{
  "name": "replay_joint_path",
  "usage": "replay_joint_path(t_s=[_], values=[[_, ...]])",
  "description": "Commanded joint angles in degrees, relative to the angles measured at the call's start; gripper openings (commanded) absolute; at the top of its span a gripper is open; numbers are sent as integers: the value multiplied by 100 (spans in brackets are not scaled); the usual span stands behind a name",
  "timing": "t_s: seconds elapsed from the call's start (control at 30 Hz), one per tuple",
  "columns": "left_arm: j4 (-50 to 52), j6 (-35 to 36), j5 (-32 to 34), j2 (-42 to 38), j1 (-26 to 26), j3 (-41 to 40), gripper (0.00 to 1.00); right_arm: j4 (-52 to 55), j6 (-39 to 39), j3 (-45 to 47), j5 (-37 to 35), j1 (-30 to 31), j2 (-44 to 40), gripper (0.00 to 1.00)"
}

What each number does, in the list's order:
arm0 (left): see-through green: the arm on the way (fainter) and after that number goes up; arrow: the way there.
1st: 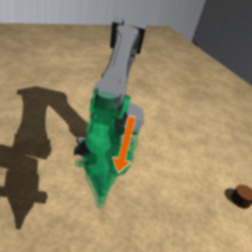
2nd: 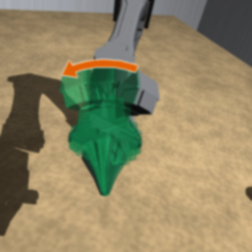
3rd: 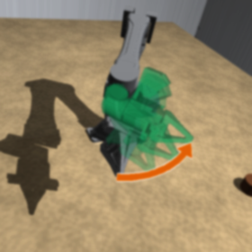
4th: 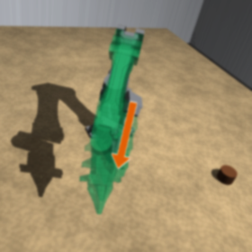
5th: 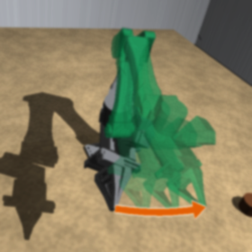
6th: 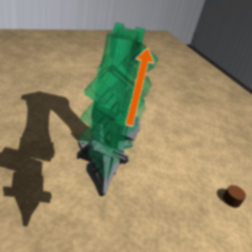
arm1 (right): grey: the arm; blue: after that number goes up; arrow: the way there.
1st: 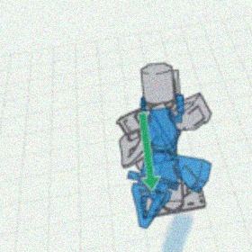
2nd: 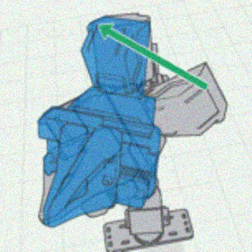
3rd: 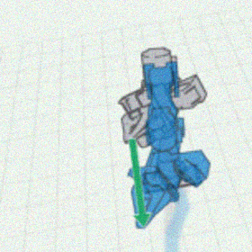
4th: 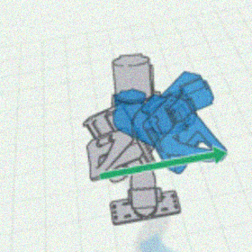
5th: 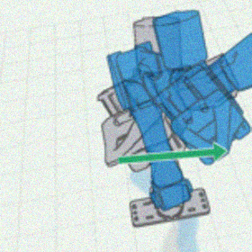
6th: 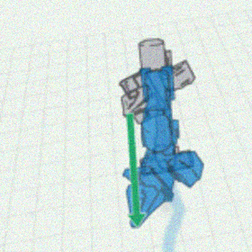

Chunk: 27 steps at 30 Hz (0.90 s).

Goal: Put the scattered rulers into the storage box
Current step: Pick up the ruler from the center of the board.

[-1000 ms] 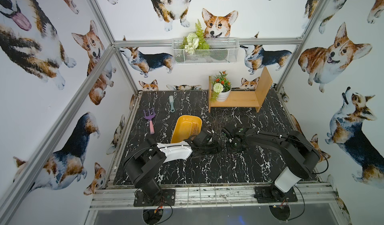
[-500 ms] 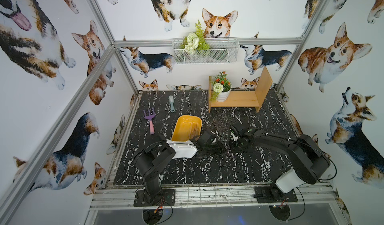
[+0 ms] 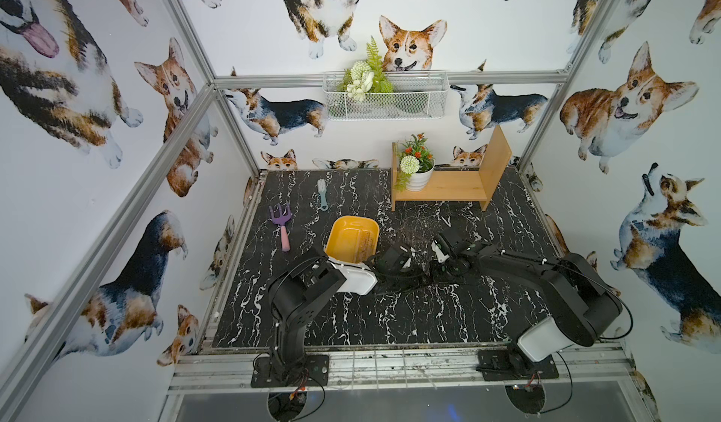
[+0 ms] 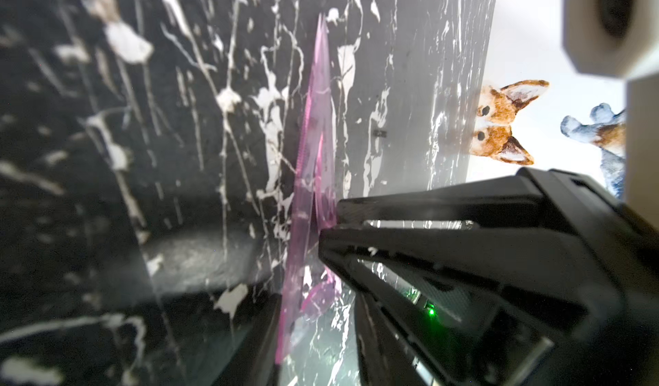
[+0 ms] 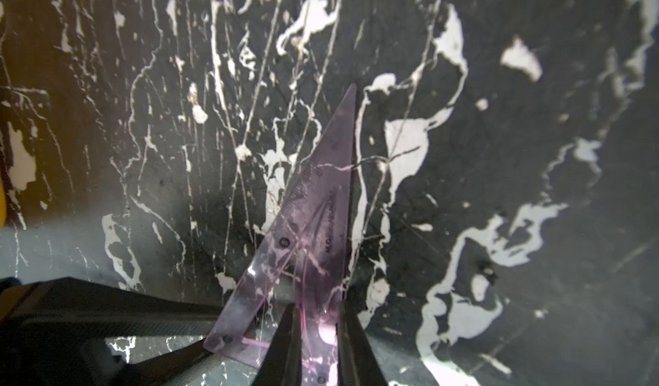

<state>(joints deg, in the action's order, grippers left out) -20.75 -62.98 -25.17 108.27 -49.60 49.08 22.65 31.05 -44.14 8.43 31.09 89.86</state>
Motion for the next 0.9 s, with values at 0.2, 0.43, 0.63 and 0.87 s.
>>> replay_joint_path(t_s=[0.2,0.43,0.63,0.87], values=[[233,81,69,89,-8,195,28,553,-6,184,-199,-23,26,17],[415,172,122,11,-13,269,8,756,6,22,-234,-85,-345,21],[721,322,185,-160,-10,376,0,1110,77,-360,-481,-126,-948,35],[1505,733,426,-625,-5,725,0,1471,59,-813,-964,-193,-1532,47]])
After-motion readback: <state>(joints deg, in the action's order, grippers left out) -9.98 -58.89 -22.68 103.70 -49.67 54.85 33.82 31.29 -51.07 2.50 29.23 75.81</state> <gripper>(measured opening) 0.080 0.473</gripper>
